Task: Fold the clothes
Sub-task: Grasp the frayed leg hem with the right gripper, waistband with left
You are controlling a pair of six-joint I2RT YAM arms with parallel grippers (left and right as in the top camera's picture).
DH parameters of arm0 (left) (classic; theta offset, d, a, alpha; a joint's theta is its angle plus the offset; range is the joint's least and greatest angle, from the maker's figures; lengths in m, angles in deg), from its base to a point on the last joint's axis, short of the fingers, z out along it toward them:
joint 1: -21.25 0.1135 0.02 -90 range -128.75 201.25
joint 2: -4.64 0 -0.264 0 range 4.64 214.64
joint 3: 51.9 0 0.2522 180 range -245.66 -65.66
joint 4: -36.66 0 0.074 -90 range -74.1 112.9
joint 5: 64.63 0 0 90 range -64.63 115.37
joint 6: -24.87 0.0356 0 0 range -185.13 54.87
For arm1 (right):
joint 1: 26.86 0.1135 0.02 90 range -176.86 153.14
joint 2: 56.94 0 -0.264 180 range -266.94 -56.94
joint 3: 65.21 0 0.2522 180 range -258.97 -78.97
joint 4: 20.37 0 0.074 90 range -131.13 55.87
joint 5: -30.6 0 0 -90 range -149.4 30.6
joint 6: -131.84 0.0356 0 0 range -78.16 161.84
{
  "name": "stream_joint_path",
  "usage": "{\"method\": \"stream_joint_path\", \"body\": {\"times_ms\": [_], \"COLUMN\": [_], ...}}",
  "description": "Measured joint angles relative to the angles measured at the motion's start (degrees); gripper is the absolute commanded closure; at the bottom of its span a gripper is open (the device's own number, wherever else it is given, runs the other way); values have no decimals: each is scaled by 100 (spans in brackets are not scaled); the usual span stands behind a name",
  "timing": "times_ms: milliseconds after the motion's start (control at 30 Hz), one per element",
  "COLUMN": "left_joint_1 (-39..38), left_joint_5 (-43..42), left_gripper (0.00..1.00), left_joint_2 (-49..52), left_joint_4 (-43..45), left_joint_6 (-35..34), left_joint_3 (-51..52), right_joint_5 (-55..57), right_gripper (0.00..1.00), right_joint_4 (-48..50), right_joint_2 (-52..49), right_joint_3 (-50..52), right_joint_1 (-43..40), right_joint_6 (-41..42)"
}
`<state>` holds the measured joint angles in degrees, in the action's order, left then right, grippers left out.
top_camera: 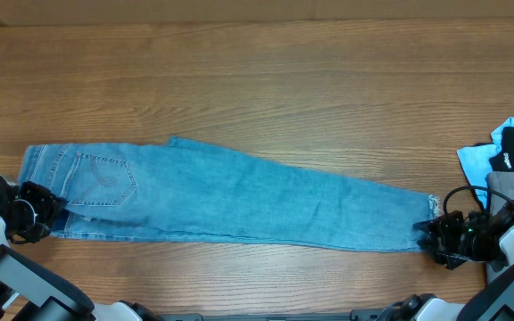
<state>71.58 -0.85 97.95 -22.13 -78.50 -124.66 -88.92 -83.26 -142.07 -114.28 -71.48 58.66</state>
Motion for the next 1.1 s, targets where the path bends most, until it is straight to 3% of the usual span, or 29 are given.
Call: {"method": "stream_joint_path", "body": {"times_ms": [100,467,1100], "left_joint_1": [0,0,0], "left_joint_5": [0,-17,-17], "left_gripper": [91,91,90], "left_joint_2": [0,0,0], "left_joint_4": [0,-26,-26], "left_joint_6": [0,0,0], "left_joint_3": [0,0,0], "right_joint_5": [-107,-258,778], "right_gripper": [52,53,54], "right_joint_4": [-168,-1086,-590], "right_joint_2": [-2,-2,-2], "right_joint_3": [-13,-358,-352], "right_joint_1": [0,4,4], "right_joint_6": [-160,-656,208]}}
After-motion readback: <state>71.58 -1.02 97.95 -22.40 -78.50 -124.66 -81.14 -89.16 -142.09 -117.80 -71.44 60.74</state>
